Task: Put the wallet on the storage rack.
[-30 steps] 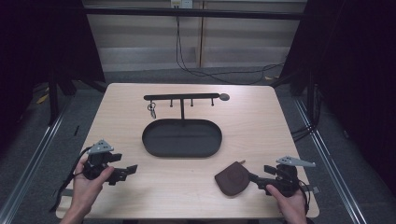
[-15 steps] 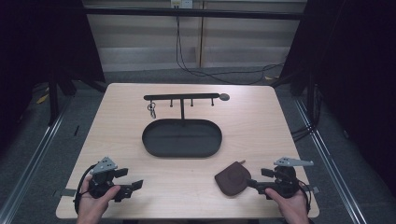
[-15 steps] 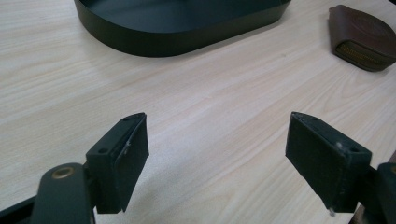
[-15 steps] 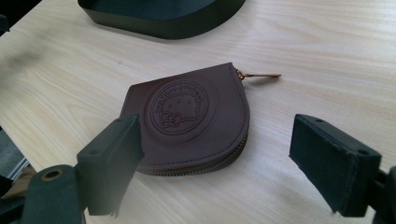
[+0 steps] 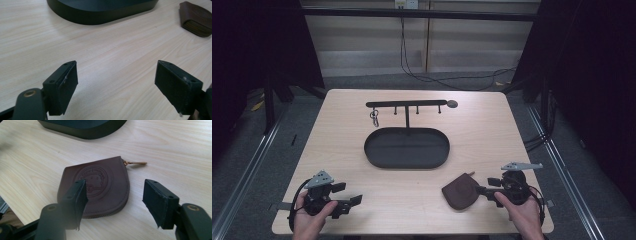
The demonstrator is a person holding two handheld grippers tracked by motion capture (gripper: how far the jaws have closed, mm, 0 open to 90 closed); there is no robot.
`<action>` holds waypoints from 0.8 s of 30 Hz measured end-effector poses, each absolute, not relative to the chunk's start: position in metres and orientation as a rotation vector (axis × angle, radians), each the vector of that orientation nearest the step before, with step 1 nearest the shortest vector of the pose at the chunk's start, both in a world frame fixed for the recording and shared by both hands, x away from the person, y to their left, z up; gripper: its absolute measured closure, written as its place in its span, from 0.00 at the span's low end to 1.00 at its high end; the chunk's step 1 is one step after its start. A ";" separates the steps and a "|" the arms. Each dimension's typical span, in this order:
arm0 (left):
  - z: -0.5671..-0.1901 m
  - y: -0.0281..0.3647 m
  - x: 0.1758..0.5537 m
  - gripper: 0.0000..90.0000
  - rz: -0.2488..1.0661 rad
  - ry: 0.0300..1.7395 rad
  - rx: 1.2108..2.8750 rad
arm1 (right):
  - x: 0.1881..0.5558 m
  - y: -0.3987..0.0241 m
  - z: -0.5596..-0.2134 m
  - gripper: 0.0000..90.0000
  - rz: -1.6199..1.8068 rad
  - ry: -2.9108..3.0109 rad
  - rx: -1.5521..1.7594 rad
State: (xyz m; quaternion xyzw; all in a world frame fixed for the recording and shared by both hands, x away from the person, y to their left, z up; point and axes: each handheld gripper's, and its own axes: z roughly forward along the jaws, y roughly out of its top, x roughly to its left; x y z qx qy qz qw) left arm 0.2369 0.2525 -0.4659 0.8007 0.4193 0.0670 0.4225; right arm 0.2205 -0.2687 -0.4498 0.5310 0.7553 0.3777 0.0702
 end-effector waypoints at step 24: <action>-0.461 0.249 0.235 0.23 0.193 0.977 2.043 | 0.270 -0.223 -0.451 0.25 0.687 2.658 1.625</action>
